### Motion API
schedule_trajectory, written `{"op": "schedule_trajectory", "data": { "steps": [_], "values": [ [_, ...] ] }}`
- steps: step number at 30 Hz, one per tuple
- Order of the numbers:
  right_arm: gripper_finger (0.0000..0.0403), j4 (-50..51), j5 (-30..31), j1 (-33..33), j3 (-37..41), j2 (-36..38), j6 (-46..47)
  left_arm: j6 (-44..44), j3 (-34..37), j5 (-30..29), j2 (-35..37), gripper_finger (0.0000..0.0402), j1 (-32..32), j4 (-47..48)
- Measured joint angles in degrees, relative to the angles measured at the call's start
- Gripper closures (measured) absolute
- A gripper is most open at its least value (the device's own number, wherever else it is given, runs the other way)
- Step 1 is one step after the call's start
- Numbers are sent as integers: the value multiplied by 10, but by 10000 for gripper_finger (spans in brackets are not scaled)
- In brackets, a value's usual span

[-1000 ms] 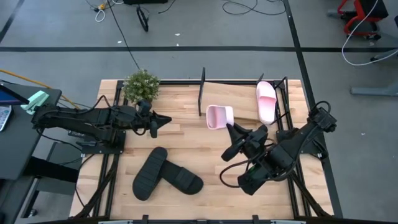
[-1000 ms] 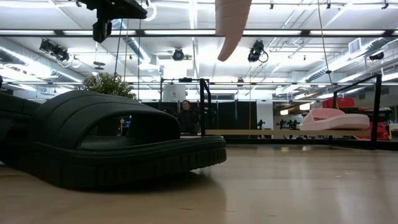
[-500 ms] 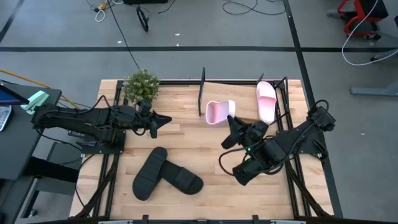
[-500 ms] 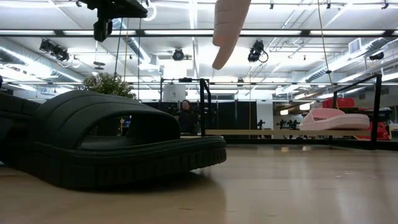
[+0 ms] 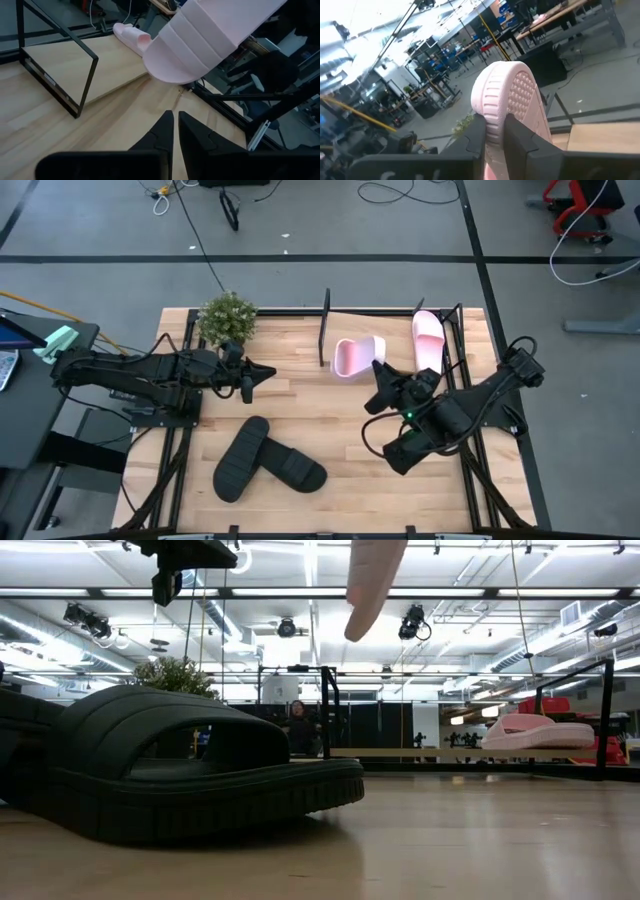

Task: Pick and place slides into the shelf
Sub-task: Put the pink slide on the shelf

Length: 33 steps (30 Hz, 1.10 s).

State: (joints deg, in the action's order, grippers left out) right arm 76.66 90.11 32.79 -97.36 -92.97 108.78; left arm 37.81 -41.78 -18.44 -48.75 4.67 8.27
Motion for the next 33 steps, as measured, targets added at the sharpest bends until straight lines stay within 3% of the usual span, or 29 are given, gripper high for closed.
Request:
{"op": "schedule_trajectory", "data": {
  "steps": [4,7,14,16,19,21,24,30,33],
  "values": [
    [358,-11,0,13,0,2,-95,-2,0,0,0,364,-6,0],
    [359,-58,0,18,0,2,-236,-2,0,0,0,361,-17,0],
    [359,-294,-16,15,-1,2,-710,-1,0,1,0,370,-41,0],
    [359,-379,-86,9,-1,7,-884,-1,0,2,0,371,-44,0],
    [359,-524,-278,-9,-1,20,-1075,-1,0,6,0,368,-46,0],
    [359,-606,-361,-22,-1,28,-1116,-1,0,6,0,365,-46,-3],
    [359,-695,-420,-35,-1,51,-1158,2,0,7,0,359,-45,-5],
    [364,-816,-425,-40,-2,94,-1260,1,0,23,0,353,-40,-18],
    [365,-861,-430,-42,-2,102,-1268,-6,0,24,0,350,-41,-51]
  ]
}}
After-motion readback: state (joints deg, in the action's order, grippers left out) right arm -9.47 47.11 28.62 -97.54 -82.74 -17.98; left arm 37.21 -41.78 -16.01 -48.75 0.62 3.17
